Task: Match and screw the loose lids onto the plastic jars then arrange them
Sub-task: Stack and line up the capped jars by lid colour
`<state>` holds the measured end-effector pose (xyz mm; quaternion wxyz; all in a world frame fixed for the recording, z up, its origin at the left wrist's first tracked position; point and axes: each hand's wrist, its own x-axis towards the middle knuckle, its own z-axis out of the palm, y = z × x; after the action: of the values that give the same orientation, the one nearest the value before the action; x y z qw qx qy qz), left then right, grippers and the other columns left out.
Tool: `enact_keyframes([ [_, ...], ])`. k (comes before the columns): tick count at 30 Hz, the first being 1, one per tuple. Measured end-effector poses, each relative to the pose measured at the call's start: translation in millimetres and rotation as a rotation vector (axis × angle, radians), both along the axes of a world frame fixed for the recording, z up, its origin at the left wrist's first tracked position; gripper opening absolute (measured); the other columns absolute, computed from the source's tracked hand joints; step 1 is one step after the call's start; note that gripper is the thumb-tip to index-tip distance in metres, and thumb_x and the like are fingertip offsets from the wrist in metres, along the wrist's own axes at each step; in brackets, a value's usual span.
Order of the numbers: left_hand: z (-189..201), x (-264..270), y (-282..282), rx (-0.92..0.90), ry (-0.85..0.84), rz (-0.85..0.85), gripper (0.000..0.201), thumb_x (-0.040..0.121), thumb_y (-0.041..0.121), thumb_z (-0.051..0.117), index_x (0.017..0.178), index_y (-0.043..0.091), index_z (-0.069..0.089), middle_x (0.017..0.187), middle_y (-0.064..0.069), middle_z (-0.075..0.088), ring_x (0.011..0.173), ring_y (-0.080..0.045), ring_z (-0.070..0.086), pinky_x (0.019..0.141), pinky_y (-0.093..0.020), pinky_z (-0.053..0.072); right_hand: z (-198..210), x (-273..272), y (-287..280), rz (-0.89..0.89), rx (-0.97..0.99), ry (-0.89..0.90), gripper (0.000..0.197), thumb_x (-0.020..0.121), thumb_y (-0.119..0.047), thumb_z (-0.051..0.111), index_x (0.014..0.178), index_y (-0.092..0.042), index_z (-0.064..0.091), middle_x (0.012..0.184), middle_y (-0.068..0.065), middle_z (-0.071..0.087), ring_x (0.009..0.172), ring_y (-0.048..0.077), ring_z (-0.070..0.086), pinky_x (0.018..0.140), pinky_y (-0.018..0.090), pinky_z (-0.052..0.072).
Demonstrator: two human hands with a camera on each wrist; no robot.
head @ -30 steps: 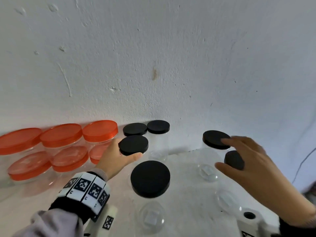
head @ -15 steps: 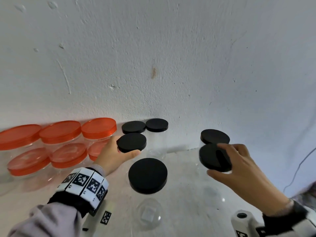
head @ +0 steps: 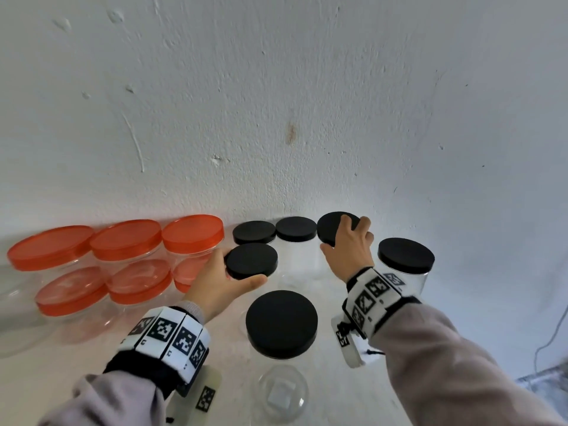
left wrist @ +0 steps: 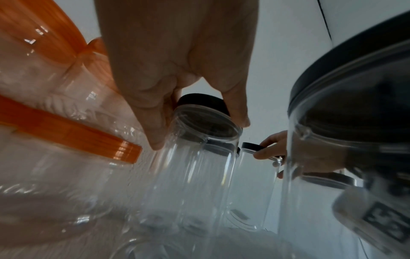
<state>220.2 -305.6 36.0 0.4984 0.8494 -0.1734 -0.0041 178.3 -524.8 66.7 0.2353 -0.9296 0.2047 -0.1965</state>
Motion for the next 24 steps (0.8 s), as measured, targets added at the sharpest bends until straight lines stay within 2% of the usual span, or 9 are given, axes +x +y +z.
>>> enact_keyframes([
  [2,-0.6,0.2,0.4,0.005,0.0,-0.004,0.067,0.069,0.04,0.081,0.115,0.026,0.036,0.1,0.023,0.048,0.089,0.011,0.046,0.067,-0.01,0.035,2.0,12.6,-7.1,-0.025,0.032,0.02,0.056,0.093,-0.02,0.057,0.137,-0.003,0.026,0.143,0.02,0.015,0.121,0.038,0.031,0.093,0.04,0.04],
  [5,-1.9,1.8,1.2,0.009,0.002,-0.006,0.068,0.068,0.043,0.081,0.115,0.027,0.035,0.101,0.024,0.047,0.09,0.012,0.045,0.067,-0.011,0.036,5.0,27.8,-16.5,-0.033,0.052,0.054,0.058,0.092,-0.021,0.058,0.138,-0.002,0.028,0.141,0.02,0.017,0.121,0.038,0.033,0.09,0.04,0.04],
  [13,-3.9,4.1,1.4,0.017,-0.008,-0.007,0.068,0.067,0.044,0.081,0.116,0.026,0.037,0.102,0.023,0.049,0.091,0.011,0.048,0.066,-0.011,0.037,5.4,46.6,-25.5,-0.052,0.057,0.182,0.061,0.091,-0.025,0.059,0.139,-0.002,0.03,0.139,0.018,0.025,0.119,0.037,0.04,0.098,0.037,0.036],
  [24,-5.1,4.2,0.6,-0.001,0.007,-0.014,0.069,0.067,0.045,0.081,0.118,0.028,0.037,0.106,0.022,0.049,0.094,0.008,0.049,0.068,-0.01,0.037,1.0,55.2,-34.0,0.003,0.054,0.151,0.061,0.091,-0.026,0.061,0.139,-0.002,0.032,0.138,0.019,0.028,0.119,0.038,0.043,0.098,0.038,0.04],
])
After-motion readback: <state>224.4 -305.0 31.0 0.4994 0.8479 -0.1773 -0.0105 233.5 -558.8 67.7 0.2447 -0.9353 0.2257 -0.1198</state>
